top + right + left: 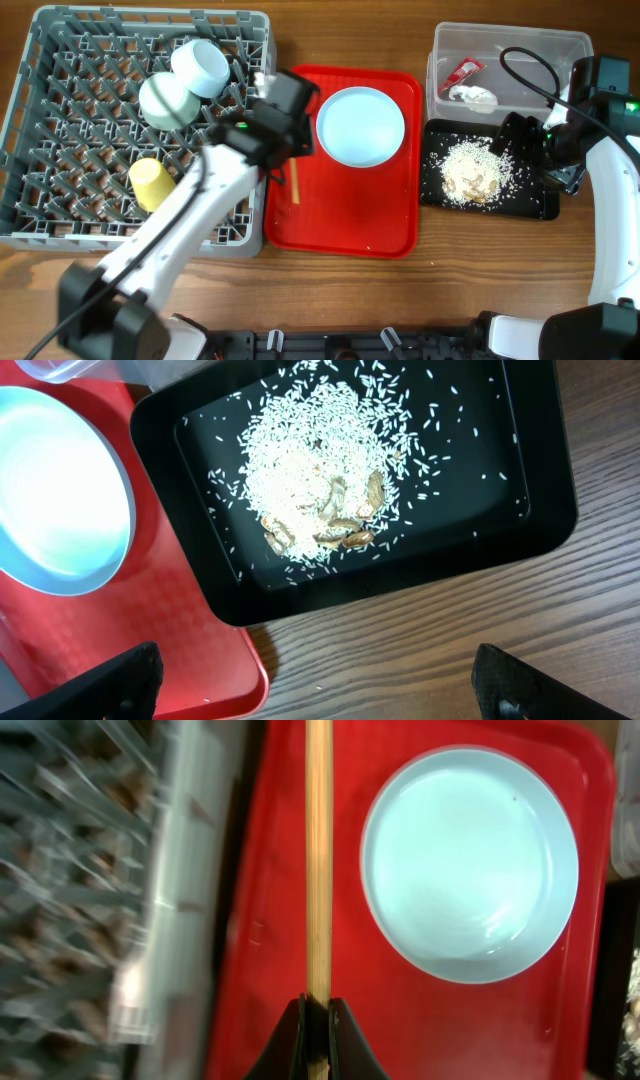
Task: Sort waste into correct bins and load items into the dishwasher rack
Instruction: 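Grasp the wooden chopstick with the left gripper and place it in the rack, then reach the left gripper to the white plate edge on the red tray, then lift the white plate with the left gripper and carry it to the rack, then stand the white plate upright in the rack slots with the left gripper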
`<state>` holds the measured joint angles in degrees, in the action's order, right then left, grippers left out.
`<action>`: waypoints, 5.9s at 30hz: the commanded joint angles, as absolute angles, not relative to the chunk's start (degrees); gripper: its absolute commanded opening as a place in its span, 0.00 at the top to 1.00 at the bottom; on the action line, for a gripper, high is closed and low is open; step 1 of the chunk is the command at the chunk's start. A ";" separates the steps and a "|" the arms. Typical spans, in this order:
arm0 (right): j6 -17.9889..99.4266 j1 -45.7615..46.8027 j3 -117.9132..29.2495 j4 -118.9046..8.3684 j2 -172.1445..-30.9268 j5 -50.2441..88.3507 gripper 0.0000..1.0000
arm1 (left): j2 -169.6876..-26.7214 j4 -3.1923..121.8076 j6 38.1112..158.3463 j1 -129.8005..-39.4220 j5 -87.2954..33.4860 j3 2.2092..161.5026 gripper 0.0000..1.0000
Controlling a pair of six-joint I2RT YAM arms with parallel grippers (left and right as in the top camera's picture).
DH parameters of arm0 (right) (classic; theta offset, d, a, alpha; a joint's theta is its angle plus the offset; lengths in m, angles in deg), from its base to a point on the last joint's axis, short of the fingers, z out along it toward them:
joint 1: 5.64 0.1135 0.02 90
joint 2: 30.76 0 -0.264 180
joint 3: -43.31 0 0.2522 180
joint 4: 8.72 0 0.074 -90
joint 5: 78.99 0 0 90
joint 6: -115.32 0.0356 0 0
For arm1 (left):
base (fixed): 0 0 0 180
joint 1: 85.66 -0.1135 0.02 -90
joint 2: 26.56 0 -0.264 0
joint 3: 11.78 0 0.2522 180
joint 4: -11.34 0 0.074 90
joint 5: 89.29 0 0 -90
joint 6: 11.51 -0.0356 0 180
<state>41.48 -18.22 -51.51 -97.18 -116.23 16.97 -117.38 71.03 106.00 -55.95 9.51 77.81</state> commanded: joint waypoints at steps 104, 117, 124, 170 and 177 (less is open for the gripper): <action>40.33 -18.37 -52.56 -97.38 -115.19 17.49 0.00 | -116.12 54.09 94.00 -78.11 -35.28 79.74 0.96; 40.35 -18.37 -52.56 -97.42 -115.19 17.51 0.00 | -119.02 52.83 93.67 -87.86 -35.25 79.74 0.00; 40.30 -18.35 -52.56 -94.99 -115.19 22.98 0.00 | -115.90 53.68 89.32 -89.02 -33.94 79.74 0.00; 40.28 -18.37 -52.45 -93.68 -115.21 24.83 0.00 | -125.89 54.42 98.22 -95.55 -41.59 79.74 0.96; 40.30 -18.35 -52.45 -93.66 -115.19 24.83 0.00 | -125.89 52.41 93.80 -91.40 -52.24 79.74 0.96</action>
<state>41.05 -18.22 -51.51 -93.59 -116.23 24.09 -126.00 53.05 97.47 -93.80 -45.44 79.10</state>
